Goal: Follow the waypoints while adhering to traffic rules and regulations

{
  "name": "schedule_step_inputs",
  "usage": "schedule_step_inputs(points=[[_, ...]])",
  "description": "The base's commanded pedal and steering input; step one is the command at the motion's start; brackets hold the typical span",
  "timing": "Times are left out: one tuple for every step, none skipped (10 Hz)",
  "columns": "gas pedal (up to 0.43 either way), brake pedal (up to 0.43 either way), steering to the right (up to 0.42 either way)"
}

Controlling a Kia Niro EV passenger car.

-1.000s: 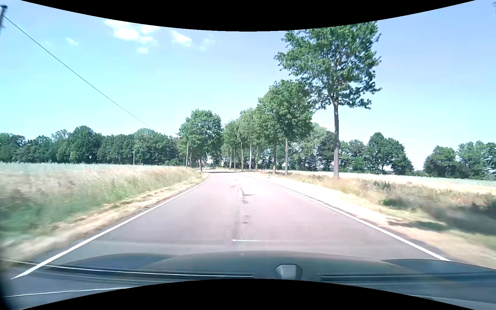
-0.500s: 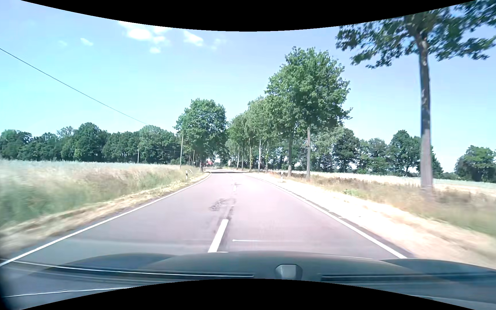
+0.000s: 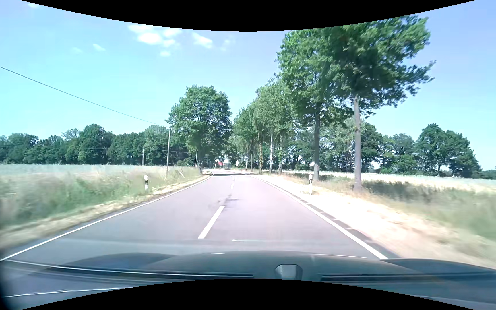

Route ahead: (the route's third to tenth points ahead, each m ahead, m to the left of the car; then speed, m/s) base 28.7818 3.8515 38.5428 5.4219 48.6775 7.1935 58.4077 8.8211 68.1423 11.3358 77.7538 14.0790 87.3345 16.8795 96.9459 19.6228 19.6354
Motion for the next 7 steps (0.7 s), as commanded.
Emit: schedule_step_inputs(points=[[0.469, 0.006, -0.027], [0.461, 0.006, -0.028], [0.449, 0.006, -0.028], [0.441, 0.006, -0.028], [0.441, 0.006, -0.028], [0.429, 0.006, -0.028], [0.409, 0.006, -0.027]])
